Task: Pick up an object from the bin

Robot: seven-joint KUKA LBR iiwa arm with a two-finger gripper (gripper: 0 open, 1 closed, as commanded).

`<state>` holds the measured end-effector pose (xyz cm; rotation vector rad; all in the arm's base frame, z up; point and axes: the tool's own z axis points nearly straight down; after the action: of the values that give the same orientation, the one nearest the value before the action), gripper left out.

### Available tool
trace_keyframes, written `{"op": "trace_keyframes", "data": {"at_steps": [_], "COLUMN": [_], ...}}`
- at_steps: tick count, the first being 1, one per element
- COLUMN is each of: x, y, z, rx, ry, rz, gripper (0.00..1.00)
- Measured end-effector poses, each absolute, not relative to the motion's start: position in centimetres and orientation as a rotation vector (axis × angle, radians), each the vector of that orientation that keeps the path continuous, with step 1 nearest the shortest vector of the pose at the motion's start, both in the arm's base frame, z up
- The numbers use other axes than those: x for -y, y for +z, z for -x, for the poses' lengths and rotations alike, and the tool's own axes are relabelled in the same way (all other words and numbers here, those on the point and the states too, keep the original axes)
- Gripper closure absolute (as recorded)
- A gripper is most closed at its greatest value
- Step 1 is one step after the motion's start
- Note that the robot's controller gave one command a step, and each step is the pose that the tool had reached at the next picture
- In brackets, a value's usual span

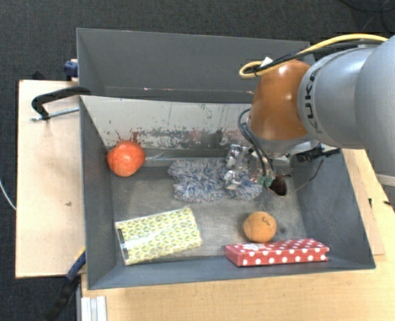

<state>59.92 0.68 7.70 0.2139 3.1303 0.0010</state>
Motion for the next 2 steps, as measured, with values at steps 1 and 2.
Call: {"op": "trace_keyframes", "data": {"at_steps": [1, 2], "x": [-0.68, -0.68], "y": [7.7, 7.76], "z": [-59.92, -59.94], "rx": [-3.13, -3.13], "ry": [0.001, 0.0], "rz": [-0.214, -0.213], "gripper": [1.0, 1.0]}}
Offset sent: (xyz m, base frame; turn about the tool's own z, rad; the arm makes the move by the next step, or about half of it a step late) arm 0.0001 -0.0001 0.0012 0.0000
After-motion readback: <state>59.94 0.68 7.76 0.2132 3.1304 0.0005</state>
